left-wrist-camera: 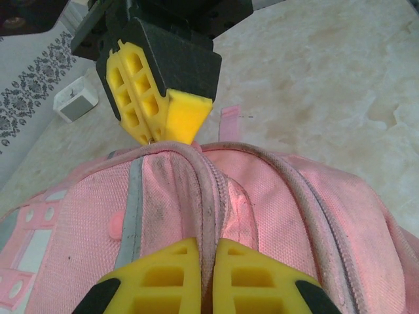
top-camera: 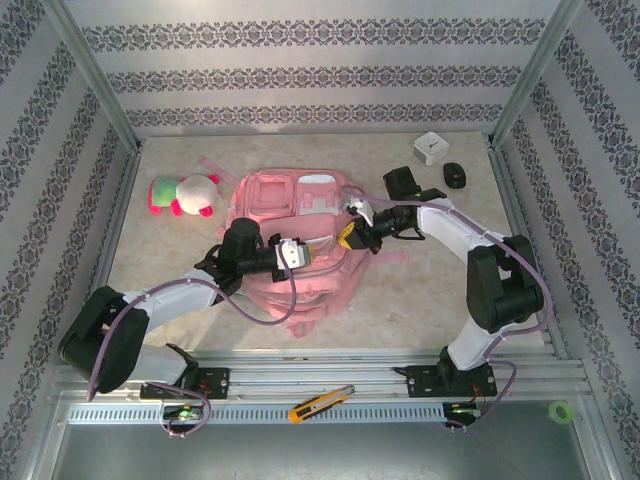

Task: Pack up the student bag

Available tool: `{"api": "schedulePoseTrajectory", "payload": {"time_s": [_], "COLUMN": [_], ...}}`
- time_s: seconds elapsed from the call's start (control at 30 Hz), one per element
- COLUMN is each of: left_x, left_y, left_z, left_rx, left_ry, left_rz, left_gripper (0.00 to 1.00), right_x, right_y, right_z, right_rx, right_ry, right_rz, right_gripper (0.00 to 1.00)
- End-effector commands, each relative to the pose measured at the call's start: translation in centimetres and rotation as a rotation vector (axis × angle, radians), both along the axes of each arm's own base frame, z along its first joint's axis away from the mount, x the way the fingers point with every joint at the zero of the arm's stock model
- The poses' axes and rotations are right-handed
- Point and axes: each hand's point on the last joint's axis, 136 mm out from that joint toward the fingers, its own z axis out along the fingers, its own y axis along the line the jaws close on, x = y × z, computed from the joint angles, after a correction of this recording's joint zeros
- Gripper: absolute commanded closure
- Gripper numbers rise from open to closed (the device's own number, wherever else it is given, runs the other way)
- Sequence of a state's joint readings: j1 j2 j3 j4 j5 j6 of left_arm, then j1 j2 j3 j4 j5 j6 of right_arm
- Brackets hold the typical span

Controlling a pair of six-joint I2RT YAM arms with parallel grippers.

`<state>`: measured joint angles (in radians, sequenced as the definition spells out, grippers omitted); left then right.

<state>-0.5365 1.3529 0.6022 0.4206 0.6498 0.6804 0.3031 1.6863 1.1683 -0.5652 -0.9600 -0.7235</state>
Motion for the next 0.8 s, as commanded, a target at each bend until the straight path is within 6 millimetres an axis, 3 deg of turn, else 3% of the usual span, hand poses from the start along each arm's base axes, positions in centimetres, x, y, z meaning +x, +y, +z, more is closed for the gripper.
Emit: {"api": "schedulePoseTrajectory", "payload": {"time_s": [0.0, 0.23, 0.43, 0.5, 0.6, 0.67, 0.77], "left_x": [2.2, 3.6, 4.9, 4.8, 5.9, 6.1, 5.8], "left_y": [-0.5, -1.6, -3.4, -4.3, -3.7, -2.8, -0.7], "left_z": [4.3, 4.1, 5.5, 6.0, 6.8, 7.0, 6.7], "left_rx": [-0.083, -0.053, -0.127, -0.166, -0.236, -0.236, -0.2], "left_ry": [-0.118, -0.091, -0.014, 0.032, 0.151, 0.244, 0.362], "left_rz": [0.057, 0.133, 0.196, 0.205, 0.32, 0.4, 0.526], "left_gripper": [1.0, 1.0, 1.0, 0.91, 0.69, 0.56, 0.47], "right_x": [-1.0, -4.3, -5.7, -4.7, -2.9, -3.3, -3.7], "right_y": [0.2, 1.8, 2.5, 1.9, 0.7, 1.0, 1.5], "right_z": [2.1, 3.7, 4.1, 3.6, 2.7, 2.7, 2.8], "right_rx": [0.066, 0.083, 0.108, 0.094, 0.086, 0.105, 0.114], "right_ry": [-0.008, 0.002, 0.036, 0.062, 0.097, 0.111, 0.132], "right_rz": [0.002, 0.016, -0.059, -0.154, -0.321, -0.349, -0.391], "right_gripper": [1.0, 1.0, 1.0, 1.0, 1.0, 1.0, 1.0]}}
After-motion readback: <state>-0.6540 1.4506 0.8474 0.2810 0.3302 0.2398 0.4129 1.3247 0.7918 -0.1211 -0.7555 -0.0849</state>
